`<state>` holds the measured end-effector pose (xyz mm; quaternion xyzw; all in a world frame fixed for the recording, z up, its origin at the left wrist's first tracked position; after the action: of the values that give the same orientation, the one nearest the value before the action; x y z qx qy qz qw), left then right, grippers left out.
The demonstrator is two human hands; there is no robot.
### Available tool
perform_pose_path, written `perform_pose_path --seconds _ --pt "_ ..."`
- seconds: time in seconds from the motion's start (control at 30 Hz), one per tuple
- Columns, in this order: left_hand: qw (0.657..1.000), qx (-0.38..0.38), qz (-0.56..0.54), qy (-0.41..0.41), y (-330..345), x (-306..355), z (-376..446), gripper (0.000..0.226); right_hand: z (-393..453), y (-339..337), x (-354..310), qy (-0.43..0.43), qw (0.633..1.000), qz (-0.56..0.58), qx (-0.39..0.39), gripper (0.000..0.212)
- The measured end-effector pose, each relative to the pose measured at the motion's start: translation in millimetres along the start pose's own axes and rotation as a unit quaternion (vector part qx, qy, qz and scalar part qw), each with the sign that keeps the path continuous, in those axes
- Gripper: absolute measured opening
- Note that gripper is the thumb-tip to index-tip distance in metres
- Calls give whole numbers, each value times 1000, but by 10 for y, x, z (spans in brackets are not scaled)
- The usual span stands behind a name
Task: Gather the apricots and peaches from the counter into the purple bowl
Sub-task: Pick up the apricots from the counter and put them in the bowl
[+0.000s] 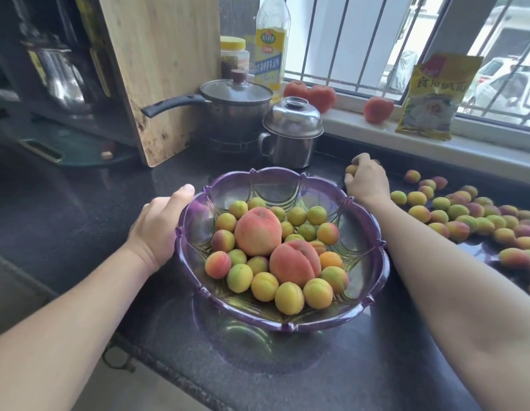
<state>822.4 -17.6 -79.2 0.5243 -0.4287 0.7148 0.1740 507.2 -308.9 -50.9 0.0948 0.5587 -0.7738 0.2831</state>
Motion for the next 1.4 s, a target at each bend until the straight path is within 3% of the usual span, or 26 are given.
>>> perform_pose_path --seconds 0.17,0.3,0.43,0.5,0.63,0.77,0.93,1.2,1.4 --pt "1000 -15 -3 7 40 59 -39 68 -162 -138 -53 37 980 191 -33 35" --pt "1000 -7 0 12 20 57 -38 71 -507 -591 -475 -36 947 312 -62 30" --pt "1000 9 16 17 -11 92 -61 69 -960 -945 -1051 -93 907 373 -170 19" --pt "1000 7 22 17 -14 99 -66 70 -1131 -930 -1263 -134 913 312 -224 20" --pt "1000 4 25 16 -19 80 -58 72 -1280 -665 -1451 -180 924 184 -282 41" --pt "1000 4 25 19 -19 76 -59 73 -1187 -536 -1456 -177 934 148 -272 29" --pt "999 6 31 19 -31 100 -89 69 -1130 -455 -1567 -208 946 55 -244 29" --pt "999 9 50 12 -48 128 -109 67 -1245 -264 -1719 -304 918 -129 -219 13" --pt "999 12 49 11 -57 136 -126 62 -1200 -228 -1679 -282 921 -124 -238 20"
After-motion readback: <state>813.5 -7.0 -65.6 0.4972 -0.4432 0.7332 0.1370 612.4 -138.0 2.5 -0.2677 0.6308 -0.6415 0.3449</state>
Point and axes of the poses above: each hand's wrist, its own z-axis towards the middle knuckle, its own y-axis out of the palm, x = y × z, the point moved 9 cm from there along z, towards the middle knuckle, and after that the axes turned 2 degrees about z, right-handed, at the moved point
